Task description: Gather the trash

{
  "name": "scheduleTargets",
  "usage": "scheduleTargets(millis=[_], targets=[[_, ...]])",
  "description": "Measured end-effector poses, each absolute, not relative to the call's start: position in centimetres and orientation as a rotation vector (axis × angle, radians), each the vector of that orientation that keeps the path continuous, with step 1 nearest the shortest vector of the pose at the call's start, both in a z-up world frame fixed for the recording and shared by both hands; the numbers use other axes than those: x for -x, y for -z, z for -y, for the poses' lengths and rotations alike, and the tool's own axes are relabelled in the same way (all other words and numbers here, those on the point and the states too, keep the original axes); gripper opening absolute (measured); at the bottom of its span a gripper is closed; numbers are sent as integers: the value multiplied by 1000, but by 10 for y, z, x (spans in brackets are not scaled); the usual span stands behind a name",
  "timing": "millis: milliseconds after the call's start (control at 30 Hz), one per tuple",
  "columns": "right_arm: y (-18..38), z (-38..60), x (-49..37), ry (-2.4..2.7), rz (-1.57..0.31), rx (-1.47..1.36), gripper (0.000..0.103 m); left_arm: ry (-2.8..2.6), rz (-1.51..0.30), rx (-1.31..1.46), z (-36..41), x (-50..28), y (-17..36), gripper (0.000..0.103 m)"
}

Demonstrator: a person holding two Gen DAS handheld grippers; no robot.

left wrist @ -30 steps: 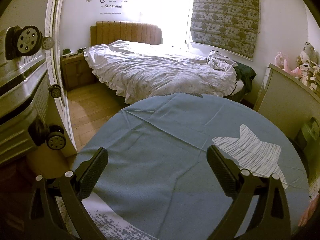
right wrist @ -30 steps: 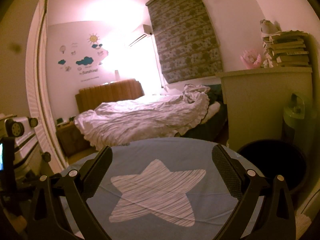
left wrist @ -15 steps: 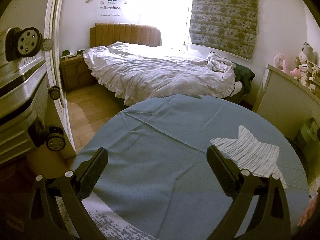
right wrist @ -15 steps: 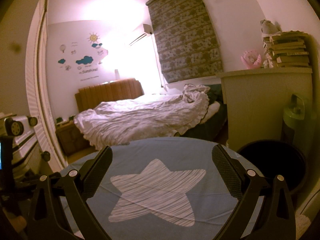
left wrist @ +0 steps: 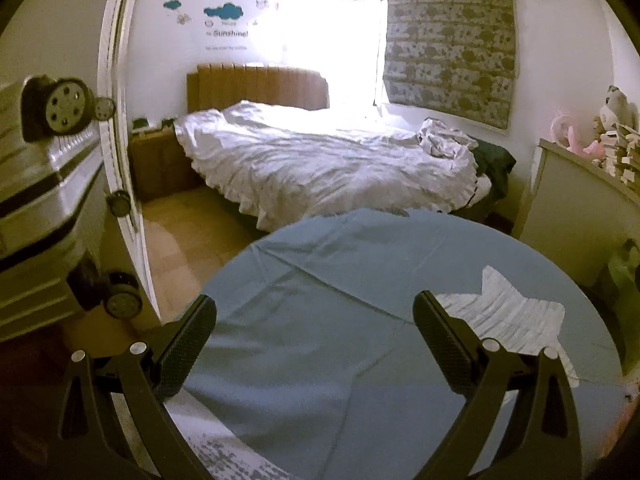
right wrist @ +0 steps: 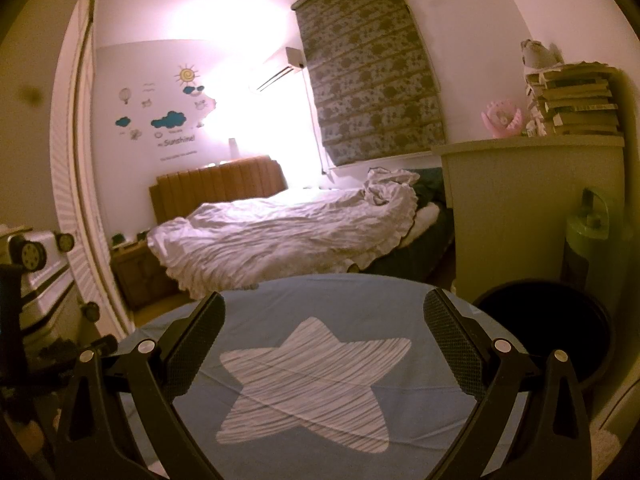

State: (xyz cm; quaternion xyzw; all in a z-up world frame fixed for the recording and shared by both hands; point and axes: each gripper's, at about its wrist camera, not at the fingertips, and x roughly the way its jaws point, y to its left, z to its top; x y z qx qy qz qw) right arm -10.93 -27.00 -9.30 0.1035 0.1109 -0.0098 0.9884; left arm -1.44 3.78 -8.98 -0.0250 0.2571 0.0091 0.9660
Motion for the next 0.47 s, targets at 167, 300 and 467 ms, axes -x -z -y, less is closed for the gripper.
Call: scheduleTargets(millis=[167, 300, 467], targets=[[93, 270, 109, 20, -223, -209, 98, 18, -519, 66, -41, 9, 90, 98], [92, 271, 109, 19, -223, -209, 98, 17, -517, 71, -43, 6, 90, 98], [92, 271, 109, 19, -223, -209, 98, 16, -527, 73, -43, 5, 91, 98]])
